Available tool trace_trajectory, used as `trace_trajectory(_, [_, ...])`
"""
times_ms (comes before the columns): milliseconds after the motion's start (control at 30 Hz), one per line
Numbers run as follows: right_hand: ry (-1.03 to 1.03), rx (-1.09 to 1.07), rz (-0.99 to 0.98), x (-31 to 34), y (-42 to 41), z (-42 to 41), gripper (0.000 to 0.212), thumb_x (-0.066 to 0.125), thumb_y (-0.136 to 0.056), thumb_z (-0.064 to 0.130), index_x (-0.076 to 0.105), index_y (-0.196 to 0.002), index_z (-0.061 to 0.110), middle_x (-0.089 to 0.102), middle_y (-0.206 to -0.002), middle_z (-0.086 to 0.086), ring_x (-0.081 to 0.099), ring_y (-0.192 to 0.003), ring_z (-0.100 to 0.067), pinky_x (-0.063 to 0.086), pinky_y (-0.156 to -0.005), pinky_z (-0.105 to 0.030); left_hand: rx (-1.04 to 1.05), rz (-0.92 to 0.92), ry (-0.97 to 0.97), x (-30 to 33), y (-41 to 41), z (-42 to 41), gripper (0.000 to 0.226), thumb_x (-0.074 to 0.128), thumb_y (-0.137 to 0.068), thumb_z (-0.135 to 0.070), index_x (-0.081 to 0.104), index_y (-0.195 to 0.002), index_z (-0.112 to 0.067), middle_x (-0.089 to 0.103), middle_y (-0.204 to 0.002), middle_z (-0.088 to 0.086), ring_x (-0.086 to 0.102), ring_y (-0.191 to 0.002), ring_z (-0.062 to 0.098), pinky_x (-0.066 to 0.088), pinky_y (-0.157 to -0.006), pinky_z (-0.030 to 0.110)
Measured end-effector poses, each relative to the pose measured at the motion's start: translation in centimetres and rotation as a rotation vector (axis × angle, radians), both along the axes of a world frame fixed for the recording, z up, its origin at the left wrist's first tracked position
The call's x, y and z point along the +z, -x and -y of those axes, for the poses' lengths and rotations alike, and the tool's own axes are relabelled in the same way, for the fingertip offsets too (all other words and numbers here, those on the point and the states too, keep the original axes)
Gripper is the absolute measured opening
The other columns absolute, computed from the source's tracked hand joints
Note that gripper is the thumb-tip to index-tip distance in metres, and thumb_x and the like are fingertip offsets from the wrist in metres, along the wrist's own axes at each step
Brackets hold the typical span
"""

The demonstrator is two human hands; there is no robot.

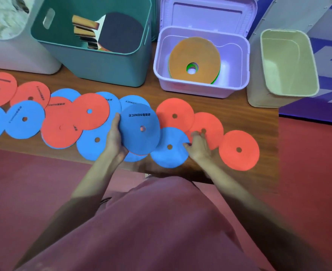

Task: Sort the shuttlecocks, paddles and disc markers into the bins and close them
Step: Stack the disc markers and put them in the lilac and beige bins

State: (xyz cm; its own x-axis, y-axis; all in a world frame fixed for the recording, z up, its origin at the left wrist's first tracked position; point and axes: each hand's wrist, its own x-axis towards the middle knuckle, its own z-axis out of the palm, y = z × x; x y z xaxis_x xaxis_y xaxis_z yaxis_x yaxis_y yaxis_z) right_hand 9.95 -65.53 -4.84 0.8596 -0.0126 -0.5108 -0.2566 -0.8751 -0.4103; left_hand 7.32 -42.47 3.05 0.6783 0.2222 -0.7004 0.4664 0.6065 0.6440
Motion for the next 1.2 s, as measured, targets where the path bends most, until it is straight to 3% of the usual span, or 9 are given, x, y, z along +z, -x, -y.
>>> trace_trajectory(267, [0.055, -0.069, -0.048, -1.4, 0.0, -1.7, 0.073, 0.08, -0.073, 0.024, 0.038, -0.126, -0.003, 0.042, -0.13, -0.022, 0.045, -0.12, -0.037, 0.04, -0.093, -0.038, 0.069, -0.007, -0.019, -0.1, 0.9, -3.6, 0.036, 0.045, -0.096, -0.049, 0.068, -0.107, -0.024, 0.072, -0.108, -0.001, 0.067, -0.101, 0.019, 0.053, -0.085, 0.039])
trace_trajectory(400, [-0.077, -0.024, -0.095, -1.5, -1.1, -0.8, 0.053, 0.072, -0.08, 0.016, 0.04, -0.119, -0.003, 0.057, -0.11, -0.019, 0.056, -0.106, -0.035, 0.04, -0.074, -0.034, 0.087, -0.002, 0.006, -0.3, 0.7, -4.6, 0.04, 0.046, -0.095, -0.051, 0.067, -0.114, -0.023, 0.069, -0.116, 0.002, 0.064, -0.11, 0.023, 0.051, -0.094, 0.045])
trace_trajectory(500, [-0.158, 0.15, -0.106, -0.1, -2.1, 0.2, 0.038, 0.058, -0.089, 0.009, 0.044, -0.123, 0.0, 0.057, -0.116, -0.016, 0.055, -0.11, -0.031, 0.039, -0.077, -0.029, 0.096, 0.001, 0.018, -0.4, 0.1, -5.0, 0.042, 0.047, -0.094, -0.05, 0.066, -0.118, -0.021, 0.069, -0.116, 0.002, 0.064, -0.11, 0.023, 0.052, -0.093, 0.043])
trace_trajectory(633, [-0.194, 0.235, 0.164, 3.7, -3.3, 1.1, 0.028, 0.05, -0.092, 0.004, 0.055, -0.119, 0.006, 0.065, -0.103, -0.015, 0.06, -0.098, -0.031, 0.04, -0.075, -0.033, 0.081, 0.034, 0.044, 0.1, -1.0, -4.9, 0.043, 0.044, -0.097, -0.047, 0.064, -0.121, -0.018, 0.07, -0.115, 0.003, 0.067, -0.104, 0.02, 0.054, -0.086, 0.038])
trace_trajectory(800, [-0.848, -0.023, 0.273, 9.6, -4.4, -1.3, 0.019, 0.05, -0.091, 0.01, 0.055, -0.109, 0.011, 0.062, -0.096, -0.001, 0.058, -0.085, -0.009, 0.046, -0.073, -0.025, 0.017, 0.057, 0.092, 0.8, -2.5, -4.4, 0.041, 0.04, -0.098, -0.047, 0.066, -0.113, -0.018, 0.073, -0.106, 0.003, 0.07, -0.095, 0.018, 0.054, -0.079, 0.035])
trace_trajectory(933, [-1.009, -0.149, 0.077, 9.4, -4.1, -5.0, 0.023, 0.049, -0.096, 0.006, 0.051, -0.118, 0.006, 0.063, -0.07, 0.014, 0.053, -0.052, 0.003, 0.036, -0.042, -0.011, -0.067, 0.069, 0.102, 0.8, -3.5, -3.8, 0.049, 0.039, -0.098, -0.047, 0.057, -0.129, -0.014, 0.068, -0.119, 0.004, 0.067, -0.105, 0.021, 0.055, -0.081, 0.038])
trace_trajectory(1000, [-0.954, -0.158, 0.058, 7.9, -3.8, -6.8, 0.027, 0.051, -0.094, 0.008, 0.051, -0.119, 0.0, 0.066, -0.078, 0.009, 0.056, -0.06, 0.001, 0.041, -0.049, -0.012, -0.12, 0.042, 0.14, 0.9, -3.8, -3.5, 0.054, 0.039, -0.097, -0.05, 0.052, -0.135, -0.014, 0.064, -0.125, 0.006, 0.064, -0.11, 0.025, 0.057, -0.078, 0.04])
trace_trajectory(1100, [-0.839, -0.157, 0.169, 6.4, -3.5, -8.3, 0.026, 0.053, -0.09, 0.01, 0.055, -0.112, -0.005, 0.064, -0.102, -0.016, 0.059, -0.088, -0.012, 0.048, -0.076, -0.026, -0.164, 0.005, 0.216, 1.0, -4.0, -3.6, 0.053, 0.038, -0.097, -0.052, 0.058, -0.128, -0.014, 0.067, -0.121, 0.009, 0.064, -0.109, 0.028, 0.055, -0.078, 0.039])
trace_trajectory(1200, [-0.814, -0.163, 0.217, 5.5, -3.6, -8.9, 0.017, 0.052, -0.093, -0.001, 0.057, -0.109, -0.002, 0.064, -0.1, -0.009, 0.06, -0.085, -0.002, 0.047, -0.077, -0.02, -0.17, 0.005, 0.221, 1.0, -4.2, -4.3, 0.049, 0.039, -0.098, -0.049, 0.061, -0.123, -0.013, 0.068, -0.117, 0.009, 0.066, -0.105, 0.027, 0.054, -0.083, 0.04])
